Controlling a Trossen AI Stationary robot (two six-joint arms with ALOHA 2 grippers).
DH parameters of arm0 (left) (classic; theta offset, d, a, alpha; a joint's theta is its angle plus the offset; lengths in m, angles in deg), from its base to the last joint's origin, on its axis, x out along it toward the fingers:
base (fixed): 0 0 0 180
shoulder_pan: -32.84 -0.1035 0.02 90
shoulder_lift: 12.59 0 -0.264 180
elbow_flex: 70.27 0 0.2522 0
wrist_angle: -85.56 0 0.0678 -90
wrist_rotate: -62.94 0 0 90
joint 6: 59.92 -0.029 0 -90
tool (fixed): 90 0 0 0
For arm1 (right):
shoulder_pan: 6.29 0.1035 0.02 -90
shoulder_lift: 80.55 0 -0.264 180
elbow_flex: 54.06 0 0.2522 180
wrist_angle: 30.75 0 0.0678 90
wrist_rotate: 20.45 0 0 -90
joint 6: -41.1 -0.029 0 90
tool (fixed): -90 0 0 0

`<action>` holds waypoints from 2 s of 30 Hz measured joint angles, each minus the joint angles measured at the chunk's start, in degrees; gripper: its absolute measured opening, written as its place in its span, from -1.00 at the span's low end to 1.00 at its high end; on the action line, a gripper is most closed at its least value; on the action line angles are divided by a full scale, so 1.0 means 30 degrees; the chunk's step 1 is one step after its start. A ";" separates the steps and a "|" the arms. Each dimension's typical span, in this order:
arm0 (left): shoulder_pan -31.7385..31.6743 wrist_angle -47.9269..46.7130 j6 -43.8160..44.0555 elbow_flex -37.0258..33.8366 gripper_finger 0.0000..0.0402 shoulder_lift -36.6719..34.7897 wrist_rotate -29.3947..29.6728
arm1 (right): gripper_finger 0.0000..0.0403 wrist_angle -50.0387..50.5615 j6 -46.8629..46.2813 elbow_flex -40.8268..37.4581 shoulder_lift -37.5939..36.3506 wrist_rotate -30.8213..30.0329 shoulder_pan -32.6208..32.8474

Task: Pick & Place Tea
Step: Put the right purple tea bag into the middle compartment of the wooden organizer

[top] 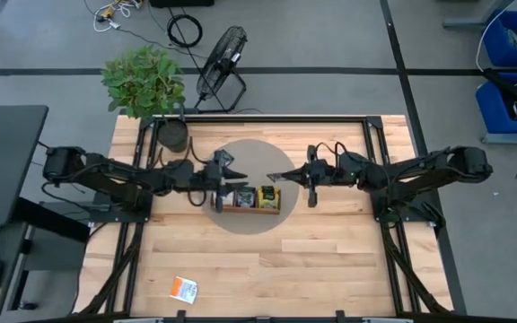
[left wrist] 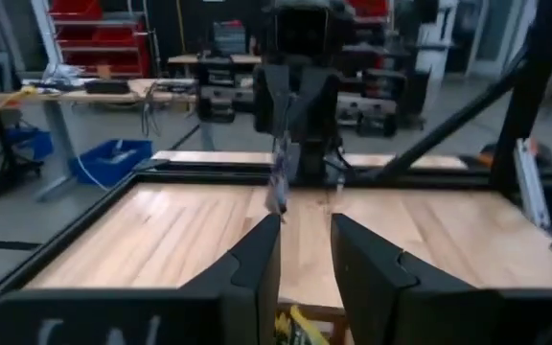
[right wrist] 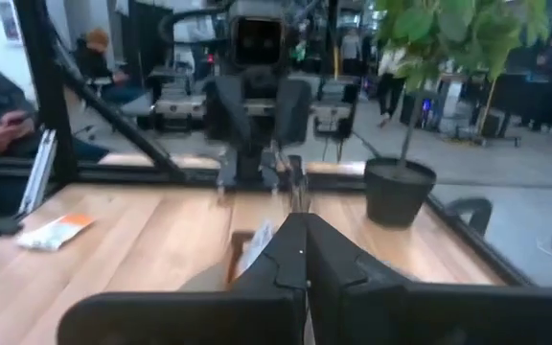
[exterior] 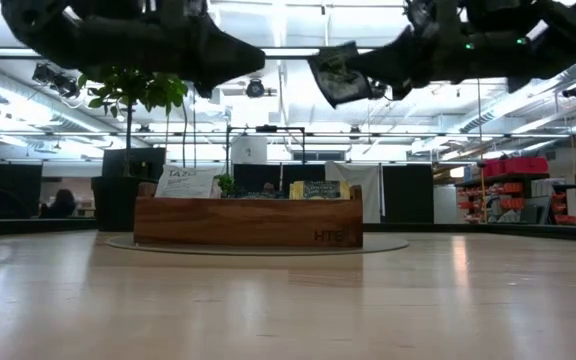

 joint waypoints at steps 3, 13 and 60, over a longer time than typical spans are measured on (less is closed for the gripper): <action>-0.0719 0.0637 0.0629 -0.0382 -0.51 -0.0072 -0.0069 | -1.00 -0.0610 -0.0140 0.0248 0.0845 -0.0908 0.0507; -0.1230 0.0961 0.1130 -0.0464 -0.51 0.0077 -0.2466 | -1.00 -0.0816 0.0526 0.2686 0.3992 -0.1291 0.0880; -0.1356 -0.1531 0.2316 -0.0453 -0.99 0.0039 -0.3427 | -0.58 0.2541 0.0917 0.5840 0.5861 -0.0007 0.0579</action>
